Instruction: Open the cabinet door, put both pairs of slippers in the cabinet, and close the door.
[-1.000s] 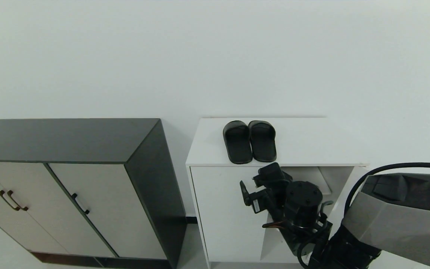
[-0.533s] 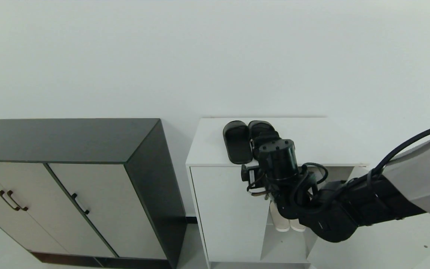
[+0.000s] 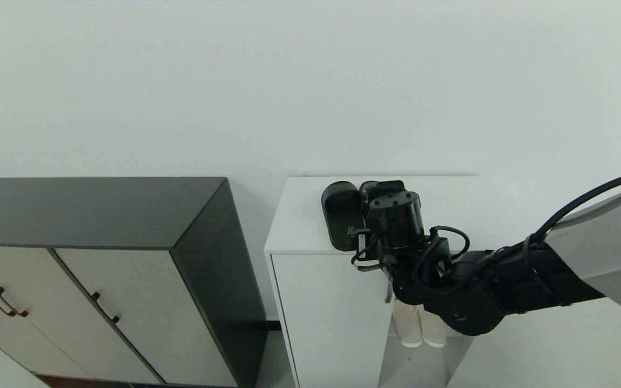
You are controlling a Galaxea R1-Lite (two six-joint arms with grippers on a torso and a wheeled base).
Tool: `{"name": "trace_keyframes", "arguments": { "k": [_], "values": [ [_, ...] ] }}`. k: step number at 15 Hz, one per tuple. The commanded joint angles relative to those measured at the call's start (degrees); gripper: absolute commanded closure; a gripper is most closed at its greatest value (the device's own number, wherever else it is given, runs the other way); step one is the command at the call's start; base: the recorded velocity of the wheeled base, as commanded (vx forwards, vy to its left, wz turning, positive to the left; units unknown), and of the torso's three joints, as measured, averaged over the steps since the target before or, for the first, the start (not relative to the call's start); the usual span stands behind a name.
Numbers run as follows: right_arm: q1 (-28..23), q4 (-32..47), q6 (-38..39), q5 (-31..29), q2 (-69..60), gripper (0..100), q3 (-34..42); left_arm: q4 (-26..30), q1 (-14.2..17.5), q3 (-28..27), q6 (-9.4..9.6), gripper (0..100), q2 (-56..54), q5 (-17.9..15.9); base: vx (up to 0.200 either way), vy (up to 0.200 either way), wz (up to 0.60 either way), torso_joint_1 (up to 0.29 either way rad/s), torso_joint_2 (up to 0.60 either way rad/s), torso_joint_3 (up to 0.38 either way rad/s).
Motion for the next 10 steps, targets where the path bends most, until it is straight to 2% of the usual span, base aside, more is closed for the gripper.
{"name": "trace_keyframes", "arguments": {
  "k": [1, 5, 6, 10],
  "values": [
    [0.12, -0.99, -0.07, 0.02, 0.92, 0, 0.05, -0.05, 0.02, 0.00, 0.01, 100, 0.08, 0.01, 0.200, 0.000, 0.00, 0.017, 0.00, -0.002],
    [-0.23, -6.53, -0.51, 0.11, 4.34, 0, 1.19, -0.05, 0.02, 0.00, -0.08, 100, 0.08, 0.01, 0.200, 0.000, 0.00, 0.006, 0.00, 0.001],
    [-0.32, -8.99, -1.22, 0.11, 5.40, 0, 1.72, -0.05, 0.02, 0.00, -0.08, 100, -0.01, 0.01, 0.000, 0.000, 0.00, 0.000, 0.00, 0.000],
    [-1.46, -9.17, -1.39, 1.51, 6.45, 0, 0.05, -0.05, 0.02, 0.00, -0.43, 100, 0.08, -0.08, 0.000, 0.000, 0.00, 0.000, 0.00, 0.000]
  ]
}}
